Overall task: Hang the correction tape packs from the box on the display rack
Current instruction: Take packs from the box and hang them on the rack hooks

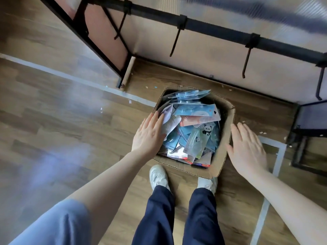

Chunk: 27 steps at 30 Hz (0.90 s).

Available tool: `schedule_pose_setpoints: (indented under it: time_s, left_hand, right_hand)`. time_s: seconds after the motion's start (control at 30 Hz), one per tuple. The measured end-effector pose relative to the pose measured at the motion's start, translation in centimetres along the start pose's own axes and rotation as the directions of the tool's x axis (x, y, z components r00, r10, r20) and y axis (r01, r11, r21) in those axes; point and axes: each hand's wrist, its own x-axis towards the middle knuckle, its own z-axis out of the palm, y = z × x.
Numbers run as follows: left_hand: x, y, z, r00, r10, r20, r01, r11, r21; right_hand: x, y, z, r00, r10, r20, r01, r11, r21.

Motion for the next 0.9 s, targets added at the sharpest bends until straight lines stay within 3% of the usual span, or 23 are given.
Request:
schedule_pose_setpoints:
  time_s: [0.43, 0.9]
  left_hand:
    - [3.6, -2.3, 6.2, 0.996, -0.001, 0.089, -0.012, 0.989, 0.147]
    - [7.8, -4.8, 9.5, 0.989, 0.013, 0.145, -0.065, 0.931, 0.360]
  right_hand:
    - [2.5, 1.3, 6.4, 0.998, 0.023, 0.050, -0.025, 0.998, 0.049]
    - [6.2, 0.4, 10.7, 0.996, -0.053, 0.073, 0.053, 0.999, -0.003]
